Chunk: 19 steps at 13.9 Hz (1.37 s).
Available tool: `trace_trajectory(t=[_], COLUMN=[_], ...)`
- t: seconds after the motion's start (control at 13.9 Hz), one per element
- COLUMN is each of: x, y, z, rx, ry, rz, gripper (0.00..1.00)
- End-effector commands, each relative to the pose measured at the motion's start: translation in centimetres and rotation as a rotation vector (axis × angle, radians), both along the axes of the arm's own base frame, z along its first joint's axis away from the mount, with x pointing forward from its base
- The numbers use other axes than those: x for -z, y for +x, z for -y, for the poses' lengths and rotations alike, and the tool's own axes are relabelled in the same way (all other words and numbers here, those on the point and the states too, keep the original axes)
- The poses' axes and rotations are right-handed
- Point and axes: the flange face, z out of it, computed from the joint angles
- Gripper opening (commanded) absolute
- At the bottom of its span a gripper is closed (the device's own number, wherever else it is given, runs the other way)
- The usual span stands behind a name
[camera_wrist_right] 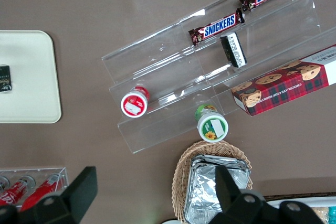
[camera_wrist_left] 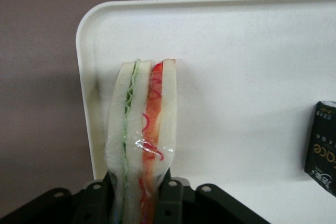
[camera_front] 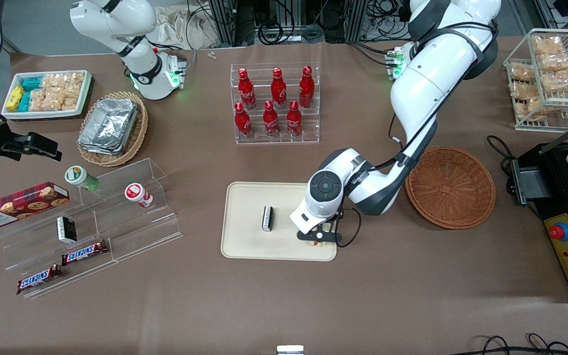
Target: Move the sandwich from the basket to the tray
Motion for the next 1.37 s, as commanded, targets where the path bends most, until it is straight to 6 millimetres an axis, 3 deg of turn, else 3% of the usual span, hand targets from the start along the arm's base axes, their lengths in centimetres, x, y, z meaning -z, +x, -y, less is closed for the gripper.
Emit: trace_trajectory(t=[0.0,0.36,0.72,0.79,0.94,1.01,1.08,1.22,1.29], x=[0.3,-3.0,-8.0,-9.3,-13.9,-17.2,-19.7,-23.8,-24.8], y=[0.1,1.3,1.6,1.5,0.9,1.3,2.2,1.0,0.1], z=[0.7,0.1,-1.1,-1.3,-2.1,-4.1,-7.6,-10.9,-11.9], rx=[-0.023,-0.052,-0.086,-0.091,-0.105,-0.148,-0.2,-0.202,-0.197], ry=[0.01,-0.005,-0.011,-0.01,0.005,-0.016,-0.025,-0.03,-0.003], rz=[0.012,0.038,0.016,0.015,0.008,0.002,0.004,-0.014,-0.028], gripper=[1.0,1.0,1.0,1.0,1.0,1.0,1.0,1.0,1.0])
